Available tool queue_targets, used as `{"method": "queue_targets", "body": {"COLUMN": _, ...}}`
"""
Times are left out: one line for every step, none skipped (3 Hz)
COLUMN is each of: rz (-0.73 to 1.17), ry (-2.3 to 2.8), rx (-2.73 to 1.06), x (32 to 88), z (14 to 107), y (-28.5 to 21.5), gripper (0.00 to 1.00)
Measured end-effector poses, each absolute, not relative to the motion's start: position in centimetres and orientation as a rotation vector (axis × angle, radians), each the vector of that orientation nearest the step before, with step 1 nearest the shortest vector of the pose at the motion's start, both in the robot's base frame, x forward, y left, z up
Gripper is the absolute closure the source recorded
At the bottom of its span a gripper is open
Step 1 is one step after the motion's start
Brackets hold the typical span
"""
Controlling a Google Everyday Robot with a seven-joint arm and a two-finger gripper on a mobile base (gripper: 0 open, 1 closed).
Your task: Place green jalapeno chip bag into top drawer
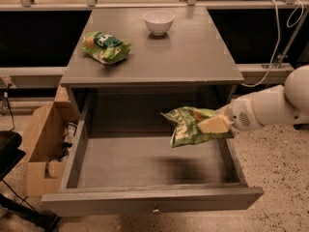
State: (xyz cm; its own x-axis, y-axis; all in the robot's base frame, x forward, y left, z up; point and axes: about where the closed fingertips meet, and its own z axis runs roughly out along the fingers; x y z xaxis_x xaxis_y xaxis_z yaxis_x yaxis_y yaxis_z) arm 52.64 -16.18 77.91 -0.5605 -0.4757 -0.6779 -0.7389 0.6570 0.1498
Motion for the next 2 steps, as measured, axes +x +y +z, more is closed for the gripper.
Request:
{"method": "queue_targets", "body": {"rz": 0.681, "ry": 2.155, "rx": -0.965, "x": 55.5, "z": 70.8, "y": -14.5, "gripper": 1.0}}
{"method": "queue_targets", "body": {"rz": 0.745, "ry": 2.163, "rx": -0.958, "x": 55.4, "z": 66.9, "y": -14.3, "gripper": 0.82}}
